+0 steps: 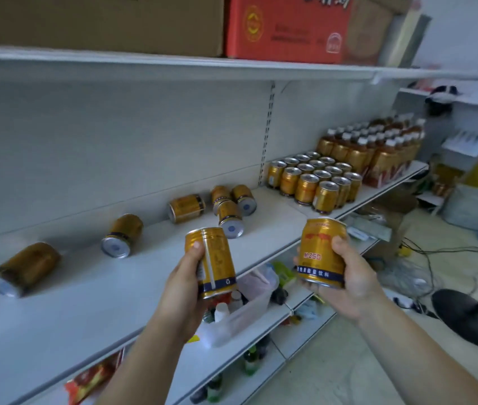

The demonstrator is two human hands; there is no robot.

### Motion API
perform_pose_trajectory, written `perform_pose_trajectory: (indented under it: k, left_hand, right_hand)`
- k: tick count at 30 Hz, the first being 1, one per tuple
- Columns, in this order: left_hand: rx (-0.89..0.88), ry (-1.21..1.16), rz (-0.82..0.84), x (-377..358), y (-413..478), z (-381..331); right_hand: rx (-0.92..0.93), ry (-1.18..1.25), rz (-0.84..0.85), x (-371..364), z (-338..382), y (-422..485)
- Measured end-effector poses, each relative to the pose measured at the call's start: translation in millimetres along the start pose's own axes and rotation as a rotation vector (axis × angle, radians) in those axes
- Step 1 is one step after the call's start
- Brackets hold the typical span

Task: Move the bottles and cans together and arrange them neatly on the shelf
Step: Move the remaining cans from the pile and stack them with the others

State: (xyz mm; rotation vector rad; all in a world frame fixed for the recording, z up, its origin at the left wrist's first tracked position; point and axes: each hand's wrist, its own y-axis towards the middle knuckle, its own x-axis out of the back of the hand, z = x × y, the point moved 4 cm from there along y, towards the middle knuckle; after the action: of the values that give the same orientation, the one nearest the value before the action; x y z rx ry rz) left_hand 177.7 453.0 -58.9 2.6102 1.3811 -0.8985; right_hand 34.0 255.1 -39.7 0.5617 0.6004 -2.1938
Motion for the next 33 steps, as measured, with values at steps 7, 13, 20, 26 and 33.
perform_pose_trajectory:
  k: [7,13,20,26,33]
  left_hand:
    - [0.103,0.054,0.181,-146.3,38.7,62.0]
    - [0.042,0.104,0.322,-287.2,73.1,133.5]
    - [-0.018,0.327,0.189,-351.4,134.1,169.4]
    - [-0.169,0.468,0.021,-359.0,192.4,149.8]
    - [-0.298,0.577,-0.068,-367.6,282.3,107.7]
  right_hand:
    - [0.116,-0.052,-0.091,99.3,80.6,-8.8]
    - [0.204,-0.185,-0.072,194.2,171.2,10.2]
    - [0.252,-0.304,-0.08,253.5,239.3,64.1]
    - [0.284,-0.41,-0.08,258.3,253.2,145.0]
    - [0.303,-0.652,-0.083,251.5,265.0,257.1]
